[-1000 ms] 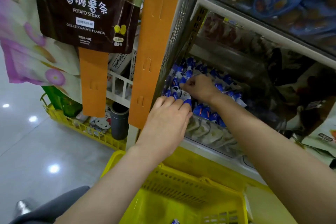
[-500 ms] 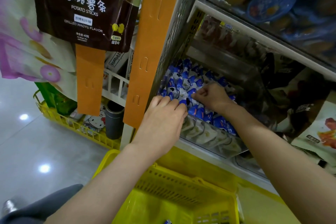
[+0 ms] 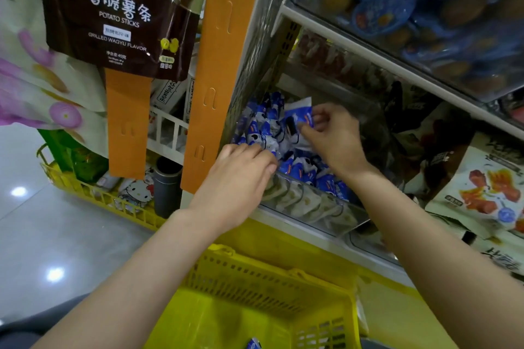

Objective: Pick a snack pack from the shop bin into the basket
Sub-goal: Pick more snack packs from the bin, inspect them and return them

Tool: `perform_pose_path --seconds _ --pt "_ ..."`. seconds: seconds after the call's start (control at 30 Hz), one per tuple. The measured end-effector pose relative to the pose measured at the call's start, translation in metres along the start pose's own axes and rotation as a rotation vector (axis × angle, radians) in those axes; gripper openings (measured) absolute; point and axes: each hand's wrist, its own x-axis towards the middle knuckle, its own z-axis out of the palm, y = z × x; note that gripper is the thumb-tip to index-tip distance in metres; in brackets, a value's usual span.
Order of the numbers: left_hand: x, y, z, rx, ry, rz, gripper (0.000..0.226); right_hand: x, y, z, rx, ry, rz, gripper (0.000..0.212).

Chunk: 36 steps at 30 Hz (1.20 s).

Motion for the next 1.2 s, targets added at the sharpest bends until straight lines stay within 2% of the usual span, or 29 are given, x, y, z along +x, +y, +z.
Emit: perform_pose_path --seconds 0.1,0.17,0.23,0.27,0.37,0.4,0.53,0.63,0.77,0.83,0.9,1.07,1.2 --pt "-0.003 0.008 -0.005 -0.295 0.122 -0.106 0.021 -0.025 -0.015 -0.027 0.203 0.116 -0.061 0.02" --pt "-0.006 0.014 -0.008 -0.412 0.252 -0.118 0.014 -0.049 -0.022 -0.039 0.359 0.064 -0.036 0.016" --pt "-0.012 0.019 -0.008 -0.531 0.306 -0.158 0.009 -0.075 -0.023 -0.044 0.483 -0.028 0.007 0.014" --pt "-0.016 0.022 -0.007 -0.648 0.275 -0.217 0.01 -0.088 -0.021 -0.045 0.531 -0.073 0.035 0.015" --pt "-0.028 0.037 -0.005 -1.117 0.032 -0.449 0.034 -0.124 -0.011 -0.039 0.646 -0.205 0.105 0.012" --pt "-0.033 0.041 -0.001 -1.192 -0.044 -0.503 0.038 -0.134 -0.008 -0.035 0.68 -0.238 0.126 0.012" --pt "-0.05 0.054 0.011 -1.21 -0.184 -0.558 0.016 -0.163 0.0 -0.02 0.81 -0.309 0.222 0.018" --pt "-0.057 0.051 0.018 -1.136 -0.26 -0.572 0.024 -0.175 0.006 -0.013 0.893 -0.308 0.32 0.007" --pt "-0.064 0.051 0.028 -1.055 -0.294 -0.578 0.021 -0.18 0.014 -0.003 0.89 -0.27 0.423 0.008" --pt "-0.067 0.051 0.033 -1.036 -0.267 -0.596 0.015 -0.181 0.017 0.003 0.853 -0.286 0.436 0.017" --pt "-0.069 0.05 0.038 -1.029 -0.217 -0.629 0.008 -0.183 0.019 0.008 0.855 -0.289 0.43 0.025" --pt "-0.069 0.049 0.047 -1.017 -0.156 -0.703 0.023 -0.185 0.021 0.013 0.734 -0.282 0.374 0.015" --pt "-0.07 0.05 0.046 -1.02 -0.17 -0.755 0.027 -0.186 0.023 0.01 0.438 -0.167 0.12 0.004"
